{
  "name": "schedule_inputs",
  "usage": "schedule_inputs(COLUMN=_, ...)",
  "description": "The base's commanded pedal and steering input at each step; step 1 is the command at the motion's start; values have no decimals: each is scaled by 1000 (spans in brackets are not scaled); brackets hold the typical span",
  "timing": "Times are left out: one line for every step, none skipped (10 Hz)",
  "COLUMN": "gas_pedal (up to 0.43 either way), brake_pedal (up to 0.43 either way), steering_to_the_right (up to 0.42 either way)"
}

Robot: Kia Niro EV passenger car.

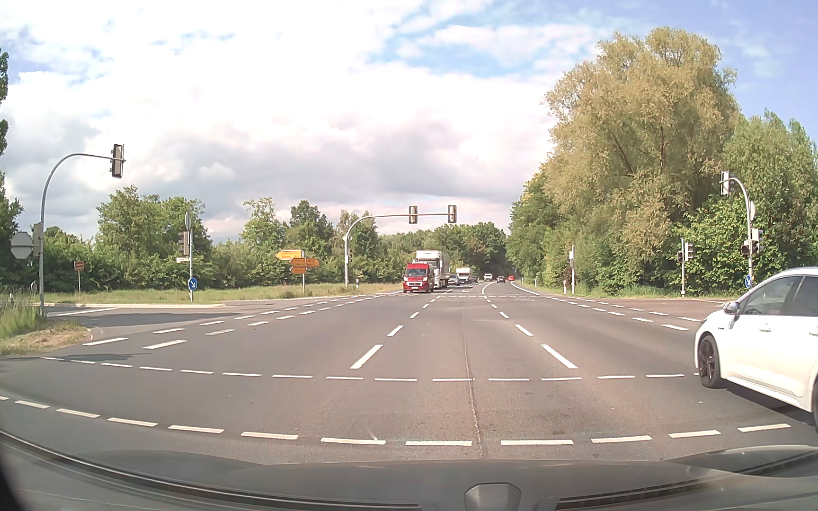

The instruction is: Follow the waypoints while adhering to traffic rules and regulations

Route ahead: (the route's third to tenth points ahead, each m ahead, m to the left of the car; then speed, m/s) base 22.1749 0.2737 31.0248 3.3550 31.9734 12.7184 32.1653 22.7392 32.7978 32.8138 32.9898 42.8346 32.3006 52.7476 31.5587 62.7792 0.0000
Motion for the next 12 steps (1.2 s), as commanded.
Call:
schedule_inputs(gas_pedal=0, brake_pedal=262, steering_to_the_right=8)
schedule_inputs(gas_pedal=0, brake_pedal=262, steering_to_the_right=8)
schedule_inputs(gas_pedal=0, brake_pedal=256, steering_to_the_right=8)
schedule_inputs(gas_pedal=0, brake_pedal=262, steering_to_the_right=8)
schedule_inputs(gas_pedal=0, brake_pedal=262, steering_to_the_right=8)
schedule_inputs(gas_pedal=0, brake_pedal=262, steering_to_the_right=8)
schedule_inputs(gas_pedal=0, brake_pedal=262, steering_to_the_right=8)
schedule_inputs(gas_pedal=0, brake_pedal=262, steering_to_the_right=8)
schedule_inputs(gas_pedal=0, brake_pedal=262, steering_to_the_right=8)
schedule_inputs(gas_pedal=0, brake_pedal=262, steering_to_the_right=8)
schedule_inputs(gas_pedal=0, brake_pedal=262, steering_to_the_right=8)
schedule_inputs(gas_pedal=0, brake_pedal=262, steering_to_the_right=8)
